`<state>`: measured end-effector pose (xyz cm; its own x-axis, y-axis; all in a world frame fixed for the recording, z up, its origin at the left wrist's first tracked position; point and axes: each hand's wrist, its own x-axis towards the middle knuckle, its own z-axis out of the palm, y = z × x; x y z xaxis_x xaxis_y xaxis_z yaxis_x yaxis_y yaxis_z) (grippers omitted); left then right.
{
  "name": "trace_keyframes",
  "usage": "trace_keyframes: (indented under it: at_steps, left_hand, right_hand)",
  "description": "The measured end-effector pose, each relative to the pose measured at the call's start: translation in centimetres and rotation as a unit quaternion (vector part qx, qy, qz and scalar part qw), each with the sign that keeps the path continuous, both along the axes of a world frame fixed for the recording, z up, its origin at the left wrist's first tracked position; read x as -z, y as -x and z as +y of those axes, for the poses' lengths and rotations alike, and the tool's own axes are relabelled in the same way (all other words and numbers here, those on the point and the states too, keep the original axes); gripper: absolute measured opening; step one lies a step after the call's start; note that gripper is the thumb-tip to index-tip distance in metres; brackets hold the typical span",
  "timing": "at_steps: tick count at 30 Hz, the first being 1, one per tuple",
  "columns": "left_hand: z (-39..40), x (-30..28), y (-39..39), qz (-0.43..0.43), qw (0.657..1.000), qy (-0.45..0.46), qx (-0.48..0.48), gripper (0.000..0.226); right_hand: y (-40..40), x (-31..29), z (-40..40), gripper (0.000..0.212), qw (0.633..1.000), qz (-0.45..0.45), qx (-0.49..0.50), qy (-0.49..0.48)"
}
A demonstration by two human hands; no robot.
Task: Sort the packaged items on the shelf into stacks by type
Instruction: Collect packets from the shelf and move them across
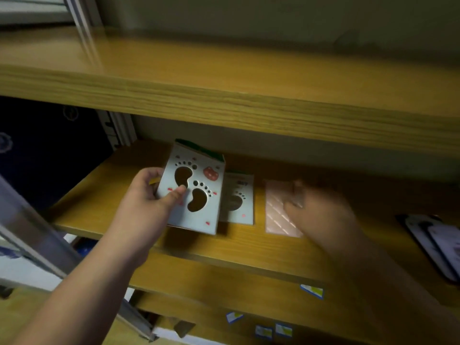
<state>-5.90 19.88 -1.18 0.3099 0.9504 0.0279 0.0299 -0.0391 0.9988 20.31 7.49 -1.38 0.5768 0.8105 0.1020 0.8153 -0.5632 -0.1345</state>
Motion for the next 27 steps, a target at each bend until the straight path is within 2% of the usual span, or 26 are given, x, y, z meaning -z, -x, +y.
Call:
trace_keyframes:
  at_steps: [3,4,7,12,19,20,21,24,26,27]
  left_hand:
    - [-0.9,0.4,-2.1,-0.021,0.999,0.007,0.030,0.032]
    - [-1.2,0.6,-2.8,-0.027,0.999,0.009,0.041,0.031]
    - [-2.3,1.0,-5.0,-0.043,0.997,0.024,0.065,0.032]
    - [-3.5,1.9,-8.1,-0.055,0.993,0.045,0.091,0.031]
    - [-4.1,2.9,-10.4,-0.089,0.988,0.081,0.097,0.029]
    - [-4.2,2.9,-10.6,-0.093,0.987,0.084,0.097,0.031]
    - [-4.4,2.9,-10.8,-0.095,0.987,0.084,0.098,0.033]
    - [-5.1,2.5,-11.0,-0.092,0.988,0.077,0.094,0.033]
    - [-5.7,2.2,-11.0,-0.088,0.989,0.075,0.091,0.033]
    - [-6.0,2.0,-11.0,-0.086,0.990,0.074,0.089,0.034]
  right_hand:
    - [-2.4,0.7,-1.9,0.075,0.990,-0.084,0.098,0.052]
    - [-2.8,0.9,-2.6,0.084,0.988,-0.077,0.119,0.065]
    - [-3.3,1.1,-4.1,0.102,0.988,0.036,0.134,0.072]
    - [-1.4,1.7,-5.2,0.103,0.993,0.000,0.109,0.052]
    - [-3.7,1.1,-5.6,0.099,0.966,0.217,0.135,-0.029]
    - [-4.0,1.0,-5.9,0.093,0.955,0.246,0.154,-0.055]
    - [-4.3,1.0,-6.3,0.077,0.939,0.282,0.172,-0.096]
    - [-5.0,1.0,-7.7,0.021,0.861,0.417,0.189,-0.222]
    - [-5.4,0.8,-8.7,0.007,0.796,0.513,0.197,-0.255]
    - [-5.6,0.6,-9.3,0.003,0.747,0.576,0.193,-0.271]
